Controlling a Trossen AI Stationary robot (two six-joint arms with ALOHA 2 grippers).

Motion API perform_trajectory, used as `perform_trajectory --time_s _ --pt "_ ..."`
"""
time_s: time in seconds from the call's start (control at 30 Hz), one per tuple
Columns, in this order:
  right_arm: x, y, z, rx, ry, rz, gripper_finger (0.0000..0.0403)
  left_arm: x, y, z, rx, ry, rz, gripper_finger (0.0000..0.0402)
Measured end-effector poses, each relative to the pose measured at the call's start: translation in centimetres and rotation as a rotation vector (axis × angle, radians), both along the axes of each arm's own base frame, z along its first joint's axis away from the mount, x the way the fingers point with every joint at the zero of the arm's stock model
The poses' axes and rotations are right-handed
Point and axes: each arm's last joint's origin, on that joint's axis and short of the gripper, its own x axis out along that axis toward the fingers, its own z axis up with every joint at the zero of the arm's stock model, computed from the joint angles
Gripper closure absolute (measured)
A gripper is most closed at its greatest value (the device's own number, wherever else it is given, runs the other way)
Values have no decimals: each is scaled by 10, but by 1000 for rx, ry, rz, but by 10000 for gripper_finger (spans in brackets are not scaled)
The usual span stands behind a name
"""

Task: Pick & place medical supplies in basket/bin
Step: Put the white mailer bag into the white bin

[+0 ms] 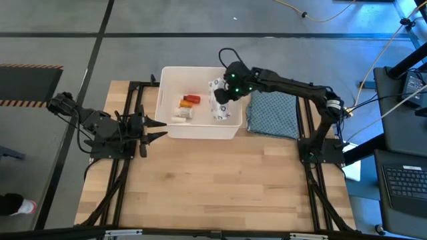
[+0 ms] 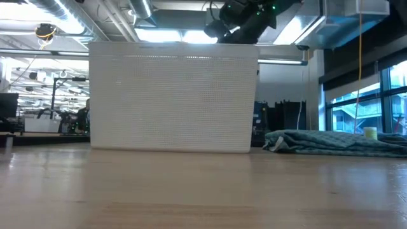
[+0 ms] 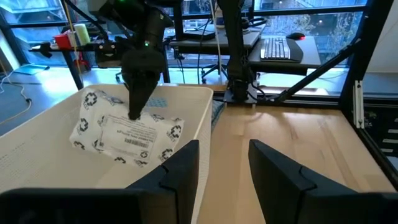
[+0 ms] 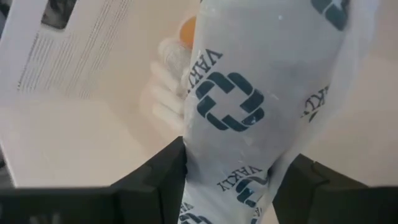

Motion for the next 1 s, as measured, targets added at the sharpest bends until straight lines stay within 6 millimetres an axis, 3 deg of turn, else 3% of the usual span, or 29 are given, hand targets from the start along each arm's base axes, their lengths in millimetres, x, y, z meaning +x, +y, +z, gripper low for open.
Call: perform_trajectory --time_s 0.23,0.4,0.7,1.0 --pt "-4 1 65 -178 -56 103 224 0 0 0 0 0 0 268" --pt "-8 5 100 -342 -92 184 224 0 0 -1 3 6 -1 268" --pt "-14 11 93 -593 107 495 224 -1 0 -3 15 30 -1 268" --pt "-11 18 92 -779 155 728 224 -1 1 -3 19 33 7 268"
